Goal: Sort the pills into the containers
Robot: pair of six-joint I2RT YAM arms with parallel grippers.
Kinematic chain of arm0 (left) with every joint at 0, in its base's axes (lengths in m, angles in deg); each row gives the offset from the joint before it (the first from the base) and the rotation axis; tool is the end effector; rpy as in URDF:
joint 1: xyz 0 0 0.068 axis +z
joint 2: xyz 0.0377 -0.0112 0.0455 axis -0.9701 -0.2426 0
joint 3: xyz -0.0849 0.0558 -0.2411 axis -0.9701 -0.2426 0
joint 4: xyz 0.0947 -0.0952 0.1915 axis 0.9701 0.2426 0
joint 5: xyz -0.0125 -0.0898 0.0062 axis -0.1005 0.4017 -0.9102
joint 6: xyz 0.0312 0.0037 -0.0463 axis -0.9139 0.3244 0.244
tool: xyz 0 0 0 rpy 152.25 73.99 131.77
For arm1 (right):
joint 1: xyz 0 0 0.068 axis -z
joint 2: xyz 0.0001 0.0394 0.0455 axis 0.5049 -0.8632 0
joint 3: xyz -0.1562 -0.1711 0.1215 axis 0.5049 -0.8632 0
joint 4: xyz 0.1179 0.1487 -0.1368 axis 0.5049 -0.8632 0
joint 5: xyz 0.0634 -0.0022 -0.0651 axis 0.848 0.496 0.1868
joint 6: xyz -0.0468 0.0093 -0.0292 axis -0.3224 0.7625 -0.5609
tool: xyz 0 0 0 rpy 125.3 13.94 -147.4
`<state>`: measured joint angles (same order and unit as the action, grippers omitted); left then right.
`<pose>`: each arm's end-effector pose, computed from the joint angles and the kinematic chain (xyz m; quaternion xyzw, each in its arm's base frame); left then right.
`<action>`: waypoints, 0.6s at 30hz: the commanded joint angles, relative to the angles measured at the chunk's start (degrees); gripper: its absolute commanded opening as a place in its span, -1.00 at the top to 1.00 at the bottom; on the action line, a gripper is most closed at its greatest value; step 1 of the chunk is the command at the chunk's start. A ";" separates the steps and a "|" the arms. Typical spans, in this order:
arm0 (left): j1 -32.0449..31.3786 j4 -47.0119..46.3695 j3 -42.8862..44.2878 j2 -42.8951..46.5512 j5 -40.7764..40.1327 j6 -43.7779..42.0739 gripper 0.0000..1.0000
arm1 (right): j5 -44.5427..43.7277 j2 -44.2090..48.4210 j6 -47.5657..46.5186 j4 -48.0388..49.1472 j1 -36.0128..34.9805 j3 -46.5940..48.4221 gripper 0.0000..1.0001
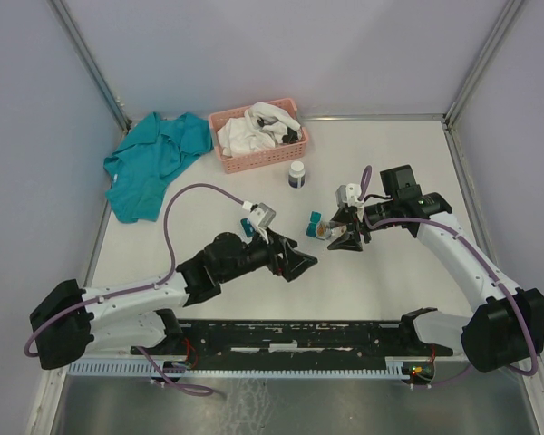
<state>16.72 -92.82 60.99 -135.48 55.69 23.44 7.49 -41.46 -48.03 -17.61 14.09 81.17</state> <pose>0.1172 -0.1997 0.2658 0.1600 0.7265 -0.5015 0.4417 0.1899 0.0910 0.2818 -0.5808 0.5962 0.4009 0.3828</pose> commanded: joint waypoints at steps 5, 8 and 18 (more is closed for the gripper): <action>-0.21 -12.83 -6.75 2.01 4.65 -37.85 -0.98 | 1.56 0.45 -1.36 0.40 0.16 0.80 0.99; -0.08 -20.04 -9.73 1.43 5.20 -47.90 -0.99 | 1.72 0.45 -1.58 0.21 0.14 0.85 0.99; 8.83 -25.72 -3.04 -6.29 24.93 -51.13 -1.00 | 1.95 0.22 -2.13 -0.22 0.14 0.90 0.99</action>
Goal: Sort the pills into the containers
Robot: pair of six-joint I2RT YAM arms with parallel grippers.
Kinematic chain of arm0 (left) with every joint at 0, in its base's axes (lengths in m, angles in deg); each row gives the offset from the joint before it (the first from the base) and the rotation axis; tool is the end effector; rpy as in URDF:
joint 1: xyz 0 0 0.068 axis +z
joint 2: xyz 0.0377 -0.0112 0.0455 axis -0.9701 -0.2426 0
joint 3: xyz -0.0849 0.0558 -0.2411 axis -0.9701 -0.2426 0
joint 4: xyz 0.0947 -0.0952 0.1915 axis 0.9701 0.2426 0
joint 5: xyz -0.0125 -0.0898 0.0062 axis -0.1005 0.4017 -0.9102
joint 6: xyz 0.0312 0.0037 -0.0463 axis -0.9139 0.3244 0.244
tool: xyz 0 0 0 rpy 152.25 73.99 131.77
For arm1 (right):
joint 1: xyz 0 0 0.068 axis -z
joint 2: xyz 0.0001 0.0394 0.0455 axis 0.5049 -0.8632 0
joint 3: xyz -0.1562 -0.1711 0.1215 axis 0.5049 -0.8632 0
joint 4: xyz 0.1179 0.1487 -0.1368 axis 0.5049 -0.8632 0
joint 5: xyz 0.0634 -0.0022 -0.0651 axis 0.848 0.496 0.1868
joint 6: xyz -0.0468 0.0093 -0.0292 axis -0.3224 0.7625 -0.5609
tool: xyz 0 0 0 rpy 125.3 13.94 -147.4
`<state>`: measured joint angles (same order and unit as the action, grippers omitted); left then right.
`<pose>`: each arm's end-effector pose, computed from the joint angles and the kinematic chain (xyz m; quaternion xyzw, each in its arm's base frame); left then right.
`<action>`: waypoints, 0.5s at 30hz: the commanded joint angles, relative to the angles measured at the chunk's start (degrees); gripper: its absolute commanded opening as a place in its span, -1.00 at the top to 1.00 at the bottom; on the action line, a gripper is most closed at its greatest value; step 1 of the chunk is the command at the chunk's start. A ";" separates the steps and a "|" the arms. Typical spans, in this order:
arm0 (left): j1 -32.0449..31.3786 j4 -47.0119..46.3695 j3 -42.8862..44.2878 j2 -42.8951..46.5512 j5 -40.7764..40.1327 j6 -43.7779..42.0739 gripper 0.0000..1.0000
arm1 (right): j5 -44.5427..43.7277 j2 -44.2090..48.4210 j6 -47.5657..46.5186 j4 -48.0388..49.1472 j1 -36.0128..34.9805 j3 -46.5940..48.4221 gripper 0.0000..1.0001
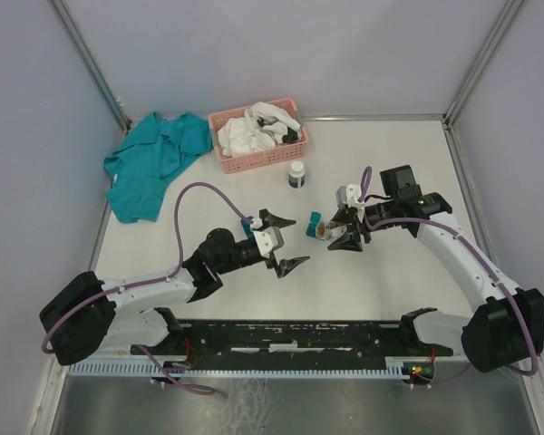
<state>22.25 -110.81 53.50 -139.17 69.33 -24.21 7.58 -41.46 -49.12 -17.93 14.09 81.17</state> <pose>0.1276 -0.1914 0.2455 0.4564 0.5348 -0.3411 0.6240 0.1895 0.0909 0.2815 -0.5856 0.5916 0.3990 0.3846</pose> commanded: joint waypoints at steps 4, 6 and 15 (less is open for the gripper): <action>5.91 -8.21 8.32 -6.03 18.12 0.65 -0.86 | 1.86 0.36 -1.21 0.02 0.14 0.91 0.99; 6.18 -8.04 10.55 -7.77 20.36 2.01 -0.76 | 1.84 0.27 -1.24 -0.06 0.14 0.93 0.99; 6.16 -8.20 16.21 -14.08 25.76 6.75 -0.57 | 1.85 0.30 -1.52 -0.33 0.17 1.00 0.99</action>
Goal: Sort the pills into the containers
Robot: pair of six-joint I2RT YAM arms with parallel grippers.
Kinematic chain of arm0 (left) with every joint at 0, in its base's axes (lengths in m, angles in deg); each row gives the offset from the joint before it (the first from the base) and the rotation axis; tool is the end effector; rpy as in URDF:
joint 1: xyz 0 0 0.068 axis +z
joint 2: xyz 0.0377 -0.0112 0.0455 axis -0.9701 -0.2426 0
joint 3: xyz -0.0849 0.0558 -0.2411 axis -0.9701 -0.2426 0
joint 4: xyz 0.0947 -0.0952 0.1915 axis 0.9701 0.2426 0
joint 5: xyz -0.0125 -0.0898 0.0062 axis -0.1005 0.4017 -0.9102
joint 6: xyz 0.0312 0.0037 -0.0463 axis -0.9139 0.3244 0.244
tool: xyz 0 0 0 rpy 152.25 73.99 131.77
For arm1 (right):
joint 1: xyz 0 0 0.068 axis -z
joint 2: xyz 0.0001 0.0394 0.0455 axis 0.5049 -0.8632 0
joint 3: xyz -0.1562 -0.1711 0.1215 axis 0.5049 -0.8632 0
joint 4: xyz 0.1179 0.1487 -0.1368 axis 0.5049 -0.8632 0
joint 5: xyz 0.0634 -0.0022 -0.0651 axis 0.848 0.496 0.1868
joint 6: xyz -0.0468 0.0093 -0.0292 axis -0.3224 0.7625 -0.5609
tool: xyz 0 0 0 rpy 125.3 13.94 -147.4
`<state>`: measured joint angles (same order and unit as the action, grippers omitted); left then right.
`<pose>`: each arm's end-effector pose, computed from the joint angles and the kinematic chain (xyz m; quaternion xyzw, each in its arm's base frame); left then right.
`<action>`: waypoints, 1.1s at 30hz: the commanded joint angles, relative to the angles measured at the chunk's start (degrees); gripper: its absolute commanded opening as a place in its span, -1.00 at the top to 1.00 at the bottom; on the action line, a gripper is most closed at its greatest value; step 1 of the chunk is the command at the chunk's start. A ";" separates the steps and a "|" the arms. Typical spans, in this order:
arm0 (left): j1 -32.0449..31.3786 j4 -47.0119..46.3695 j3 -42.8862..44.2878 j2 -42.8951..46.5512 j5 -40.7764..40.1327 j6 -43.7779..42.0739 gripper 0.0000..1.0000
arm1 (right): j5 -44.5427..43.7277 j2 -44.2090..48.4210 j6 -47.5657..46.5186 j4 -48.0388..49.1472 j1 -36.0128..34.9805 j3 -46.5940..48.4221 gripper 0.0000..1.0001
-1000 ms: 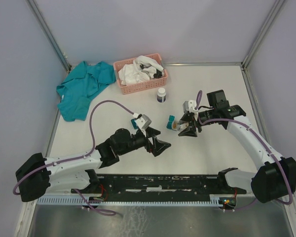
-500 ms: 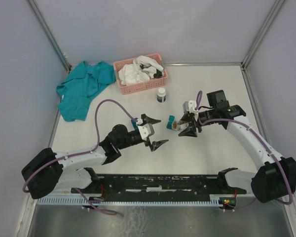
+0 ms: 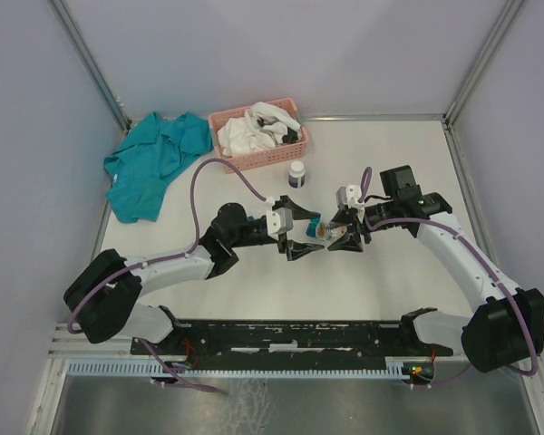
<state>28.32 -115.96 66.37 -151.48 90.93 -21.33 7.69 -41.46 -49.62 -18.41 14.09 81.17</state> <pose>0.1682 -0.2192 0.2741 0.5073 0.4452 -0.4349 0.5961 0.1888 0.0908 0.2812 -0.5870 0.5905 0.3997 0.3834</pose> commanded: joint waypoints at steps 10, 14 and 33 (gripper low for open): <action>0.09 -3.21 4.68 -3.17 4.27 6.86 -0.34 | 1.81 0.34 -1.09 0.06 0.17 1.04 0.99; 0.09 -3.39 5.27 -3.86 3.23 10.99 -0.02 | 1.76 0.35 -1.11 0.06 0.14 1.08 0.99; -7.29 16.01 6.88 4.12 -27.09 51.61 0.70 | 1.30 0.00 -1.00 0.06 0.16 1.17 0.99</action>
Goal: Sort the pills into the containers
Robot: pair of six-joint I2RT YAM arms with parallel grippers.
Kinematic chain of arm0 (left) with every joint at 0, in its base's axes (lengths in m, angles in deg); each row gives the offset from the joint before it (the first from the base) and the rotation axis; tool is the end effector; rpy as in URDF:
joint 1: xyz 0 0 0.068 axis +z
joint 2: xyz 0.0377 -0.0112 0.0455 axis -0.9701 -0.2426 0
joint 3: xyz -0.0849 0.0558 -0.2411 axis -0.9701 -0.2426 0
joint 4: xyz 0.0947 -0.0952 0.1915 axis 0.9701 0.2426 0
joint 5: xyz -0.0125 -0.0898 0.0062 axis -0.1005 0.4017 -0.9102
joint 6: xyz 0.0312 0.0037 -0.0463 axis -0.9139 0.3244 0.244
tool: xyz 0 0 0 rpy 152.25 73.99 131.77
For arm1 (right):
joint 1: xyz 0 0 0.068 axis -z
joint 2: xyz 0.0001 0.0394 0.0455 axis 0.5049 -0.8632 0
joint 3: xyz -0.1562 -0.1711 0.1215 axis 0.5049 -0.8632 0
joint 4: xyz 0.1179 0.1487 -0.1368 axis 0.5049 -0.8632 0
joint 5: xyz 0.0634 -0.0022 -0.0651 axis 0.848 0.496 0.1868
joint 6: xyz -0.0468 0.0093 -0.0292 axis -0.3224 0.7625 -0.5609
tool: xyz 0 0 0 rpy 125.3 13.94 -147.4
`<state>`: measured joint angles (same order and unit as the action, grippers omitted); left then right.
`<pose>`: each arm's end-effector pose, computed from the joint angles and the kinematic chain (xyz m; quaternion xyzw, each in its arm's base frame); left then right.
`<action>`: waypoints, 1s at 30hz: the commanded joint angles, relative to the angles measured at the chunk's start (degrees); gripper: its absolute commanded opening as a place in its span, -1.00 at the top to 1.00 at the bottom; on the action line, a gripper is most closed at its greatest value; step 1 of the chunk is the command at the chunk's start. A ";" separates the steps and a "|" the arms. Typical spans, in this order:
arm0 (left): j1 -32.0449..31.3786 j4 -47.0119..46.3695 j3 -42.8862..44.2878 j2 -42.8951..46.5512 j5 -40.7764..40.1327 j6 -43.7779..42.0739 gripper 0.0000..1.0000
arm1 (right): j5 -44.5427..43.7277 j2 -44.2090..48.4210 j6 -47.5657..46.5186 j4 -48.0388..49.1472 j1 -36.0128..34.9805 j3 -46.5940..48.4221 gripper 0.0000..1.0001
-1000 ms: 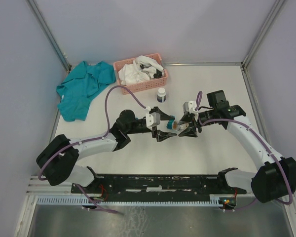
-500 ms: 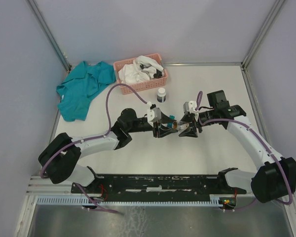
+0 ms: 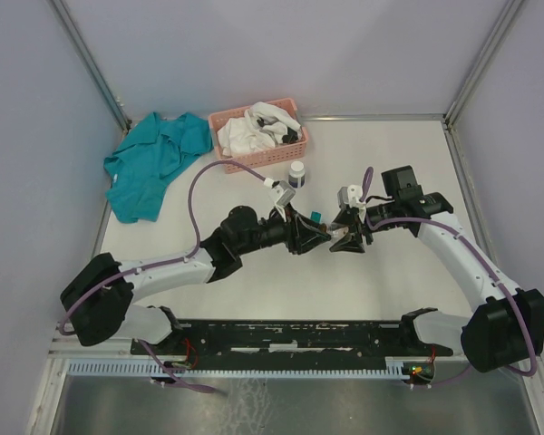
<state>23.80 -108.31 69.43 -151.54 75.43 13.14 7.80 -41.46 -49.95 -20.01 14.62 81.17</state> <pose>0.1642 -0.2348 0.2764 0.2870 0.6353 -0.5443 0.4667 0.1875 0.0885 0.2799 -0.5819 0.5976 0.4032 0.3764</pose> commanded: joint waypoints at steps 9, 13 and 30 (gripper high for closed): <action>-2.94 20.07 5.41 7.32 -22.55 38.93 0.74 | 0.59 -0.20 -0.58 1.74 -0.38 1.15 0.99; -2.90 20.52 6.12 7.80 -22.92 40.12 0.74 | 0.41 -0.18 -0.58 1.73 -0.39 1.19 0.99; -0.17 34.35 -2.30 17.30 -44.79 27.33 0.75 | 3.07 -0.19 0.29 1.70 -0.36 1.52 0.99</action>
<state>21.46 -81.45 69.45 -133.75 39.28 46.41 7.67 -41.74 -49.97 -18.68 14.20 81.17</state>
